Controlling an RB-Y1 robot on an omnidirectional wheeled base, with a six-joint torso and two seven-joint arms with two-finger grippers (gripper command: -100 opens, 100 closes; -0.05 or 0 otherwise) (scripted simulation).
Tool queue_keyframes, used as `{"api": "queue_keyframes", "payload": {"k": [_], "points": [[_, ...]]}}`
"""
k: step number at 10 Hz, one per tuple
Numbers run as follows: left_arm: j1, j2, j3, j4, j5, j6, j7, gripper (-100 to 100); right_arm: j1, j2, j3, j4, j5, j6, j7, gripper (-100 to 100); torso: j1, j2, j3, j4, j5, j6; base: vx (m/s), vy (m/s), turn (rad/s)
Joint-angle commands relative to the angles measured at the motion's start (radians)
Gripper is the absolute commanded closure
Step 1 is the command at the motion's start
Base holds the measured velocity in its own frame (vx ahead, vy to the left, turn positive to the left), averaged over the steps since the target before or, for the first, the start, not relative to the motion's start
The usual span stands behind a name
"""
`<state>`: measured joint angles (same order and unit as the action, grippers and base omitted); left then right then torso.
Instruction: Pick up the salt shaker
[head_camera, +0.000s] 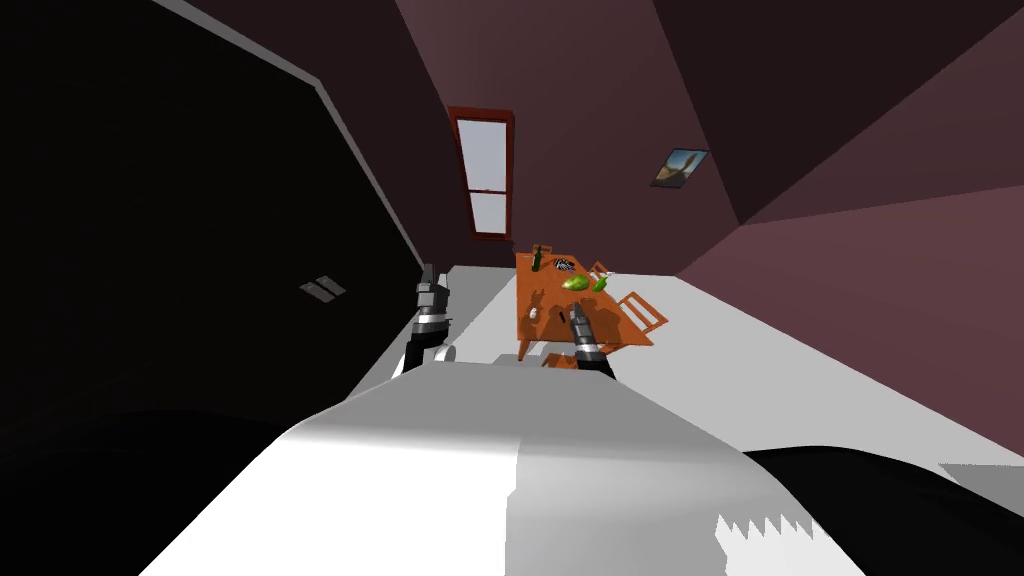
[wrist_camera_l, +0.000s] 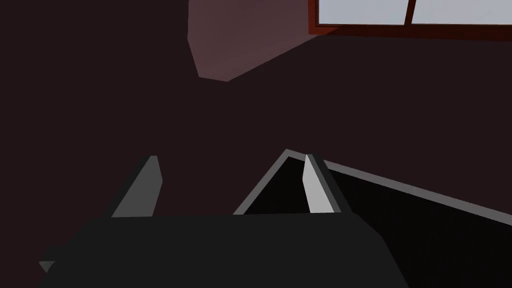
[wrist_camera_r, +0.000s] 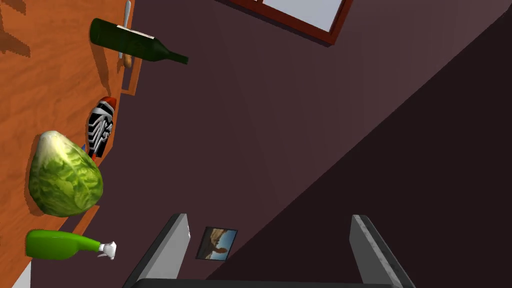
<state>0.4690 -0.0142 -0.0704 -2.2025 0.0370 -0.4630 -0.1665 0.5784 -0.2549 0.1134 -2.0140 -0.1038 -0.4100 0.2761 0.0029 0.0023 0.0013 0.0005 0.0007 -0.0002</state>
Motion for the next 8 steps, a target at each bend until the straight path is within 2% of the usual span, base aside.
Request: {"api": "queue_keyframes", "payload": {"k": [1,2,4,5,7,8], "points": [[0.0,0.0,0.0,0.0,0.0,0.0,0.0,0,0.012,-0.05,0.019,0.045,-0.007,0.011,0.021,-100,0.0,0.0,0.0,0.0,0.0,0.0,-0.051,0.054,0.324],[0.0,0.0,0.0,0.0,0.0,0.0,0.0,0,0.019,-0.079,0.035,0.078,-0.008,0.016,0.034,-100,0.0,0.001,0.001,0.0,0.0,0.001,-0.052,0.071,0.114],[0.0,0.0,0.0,0.0,0.0,0.0,0.0,0,0.031,-0.142,0.068,0.145,-0.005,0.029,0.06,-100,0.001,0.001,0.001,0.0,0.0,0.0,-0.034,0.08,0.3],[0.0,0.0,0.0,0.0,0.0,0.0,0.0,0,0.031,-0.142,0.068,0.149,-0.005,0.029,0.06,-100,0.001,0.0,0.0,0.0,0.0,0.0,-0.014,0.056,0.058],[0.0,0.0,0.0,0.0,0.0,0.0,0.0,0,0.04,-0.21,0.103,0.21,0.003,0.044,0.083,-100,-0.001,-0.001,0.0,0.0,0.0,0.0,-0.009,0.064,0.238],[0.0,0.0,0.0,0.0,0.0,0.0,0.0,0,0.04,-0.21,0.103,0.225,0.003,0.044,0.083,-100,0.001,-0.001,-0.001,0.0,0.0,0.0,0.002,0.051,0.106]]}}
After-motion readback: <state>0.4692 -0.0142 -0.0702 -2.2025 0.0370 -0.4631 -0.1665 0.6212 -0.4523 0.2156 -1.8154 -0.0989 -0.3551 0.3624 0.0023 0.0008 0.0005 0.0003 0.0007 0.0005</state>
